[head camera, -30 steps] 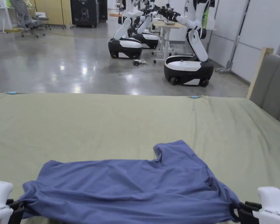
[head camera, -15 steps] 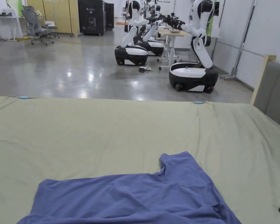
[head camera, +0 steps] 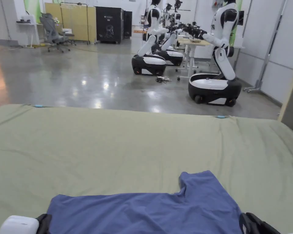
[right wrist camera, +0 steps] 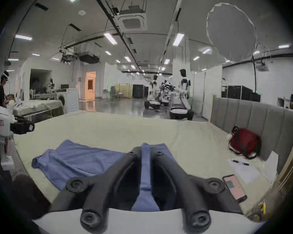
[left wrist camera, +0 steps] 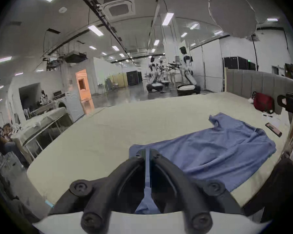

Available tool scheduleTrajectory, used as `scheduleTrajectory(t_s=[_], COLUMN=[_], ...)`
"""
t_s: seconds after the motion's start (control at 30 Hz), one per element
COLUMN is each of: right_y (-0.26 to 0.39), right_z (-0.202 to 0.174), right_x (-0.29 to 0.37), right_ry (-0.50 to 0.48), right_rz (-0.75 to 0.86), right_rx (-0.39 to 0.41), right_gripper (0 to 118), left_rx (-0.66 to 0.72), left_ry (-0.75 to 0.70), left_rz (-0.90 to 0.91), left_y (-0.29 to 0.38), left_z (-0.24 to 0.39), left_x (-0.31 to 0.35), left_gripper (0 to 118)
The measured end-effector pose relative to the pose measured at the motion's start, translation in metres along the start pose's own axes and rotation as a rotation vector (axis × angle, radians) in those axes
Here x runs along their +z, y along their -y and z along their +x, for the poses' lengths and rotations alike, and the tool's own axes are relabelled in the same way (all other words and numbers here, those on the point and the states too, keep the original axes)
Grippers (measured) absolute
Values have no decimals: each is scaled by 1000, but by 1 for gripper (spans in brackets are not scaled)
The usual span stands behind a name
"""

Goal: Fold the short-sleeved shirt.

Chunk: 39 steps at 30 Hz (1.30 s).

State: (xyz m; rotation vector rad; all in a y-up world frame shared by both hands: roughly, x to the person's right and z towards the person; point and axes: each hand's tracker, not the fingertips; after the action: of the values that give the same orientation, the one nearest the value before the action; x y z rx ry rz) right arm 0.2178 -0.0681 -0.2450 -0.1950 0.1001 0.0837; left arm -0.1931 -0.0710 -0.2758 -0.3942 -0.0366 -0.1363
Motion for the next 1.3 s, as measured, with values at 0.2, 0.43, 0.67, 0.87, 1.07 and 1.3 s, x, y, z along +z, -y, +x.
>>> scheduleTrajectory(t_s=[0.2, 0.43, 0.67, 0.87, 1.07, 1.3], right_y=[6, 10, 1, -15, 7, 35], right_z=[-4, 2, 20, 65, 119, 134], right_x=[-23, -46, -70, -152, -293, -366], right_ry=[-40, -14, 20, 73, 49, 160], right_rz=[-47, -92, -126, -384, -716, -941], right_rx=[-23, -27, -19, -15, -155, -56], right_gripper=[6, 6, 6, 7, 93, 85], left_rx=[18, -50, -171, -118, -125, -139], left_ry=[24, -36, -64, 25, 64, 91], left_rz=[-223, -422, -536, -489, -379, -335], left_y=[-3, -10, 7, 2, -31, -51], left_z=[-44, -78, -65, -44, -31, -28], left_x=[-100, -235, -312, -292, -237, -203], left_gripper=[3, 117, 89, 1, 1, 1])
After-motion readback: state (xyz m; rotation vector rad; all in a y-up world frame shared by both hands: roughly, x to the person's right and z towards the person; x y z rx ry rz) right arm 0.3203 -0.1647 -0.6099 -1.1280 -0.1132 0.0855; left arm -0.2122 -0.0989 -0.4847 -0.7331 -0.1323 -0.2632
